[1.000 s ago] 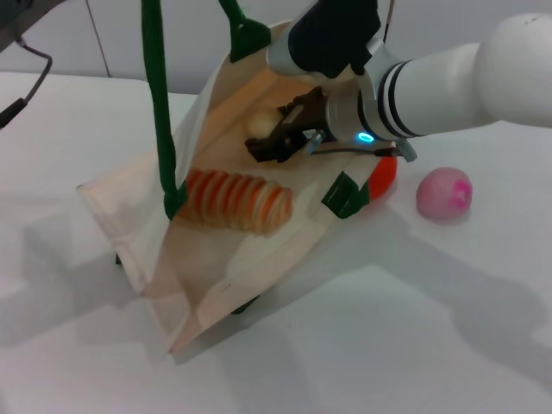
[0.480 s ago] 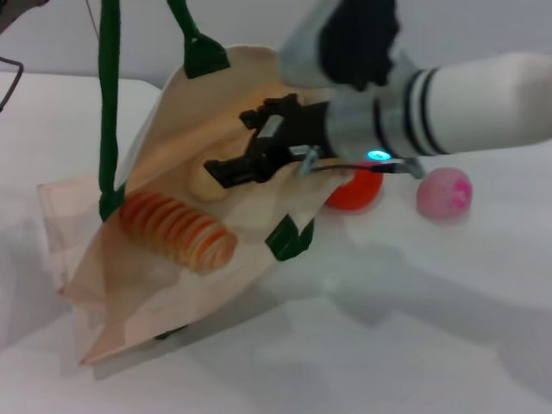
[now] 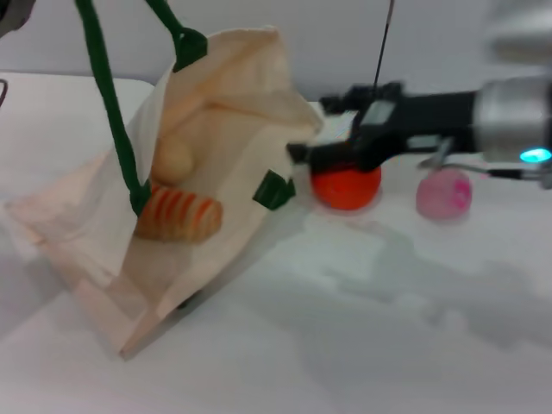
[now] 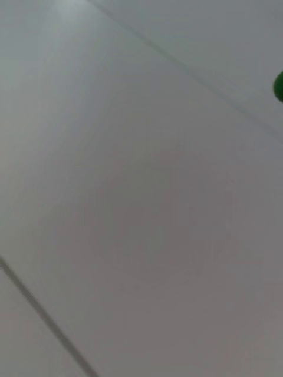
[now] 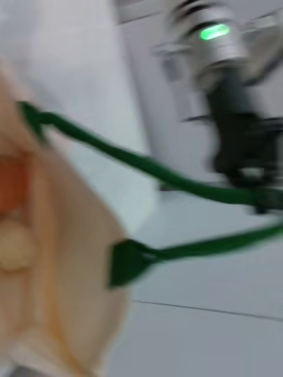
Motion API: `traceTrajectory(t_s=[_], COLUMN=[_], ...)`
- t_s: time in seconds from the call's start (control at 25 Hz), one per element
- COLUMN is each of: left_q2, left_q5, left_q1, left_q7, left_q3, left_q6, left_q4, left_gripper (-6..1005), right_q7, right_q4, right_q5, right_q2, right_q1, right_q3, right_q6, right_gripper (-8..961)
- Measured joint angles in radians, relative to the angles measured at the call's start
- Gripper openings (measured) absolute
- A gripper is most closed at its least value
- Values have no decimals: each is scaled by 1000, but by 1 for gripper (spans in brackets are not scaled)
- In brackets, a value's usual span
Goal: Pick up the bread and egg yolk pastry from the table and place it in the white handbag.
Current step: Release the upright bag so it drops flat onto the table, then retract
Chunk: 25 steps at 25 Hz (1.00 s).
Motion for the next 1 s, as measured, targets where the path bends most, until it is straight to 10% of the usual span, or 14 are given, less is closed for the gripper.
traceTrajectory(t_s=[0.32, 0.52, 0.72, 1.0], left_q2=[-21, -70, -118, -124], left_q5=[37, 39, -10, -95], left_q1=[-10, -19, -23, -15], left_q7=[141, 347, 637, 1041], left_q3=[8, 0, -5, 1], left_q6=[203, 326, 397, 325], left_q4=[-4, -6, -44, -188], left_gripper=[157, 166, 413, 650], right_q7=[-479, -665, -915, -1277], right_q4=[335, 514, 704, 980], right_q5=[501, 616, 760, 1013], right_q2=[2, 4, 6, 7], right_q1=[-30, -21, -13, 16], right_q3=[348, 450, 503, 543], right_q6=[-245, -291, -276, -284], right_gripper=[885, 884, 883, 882])
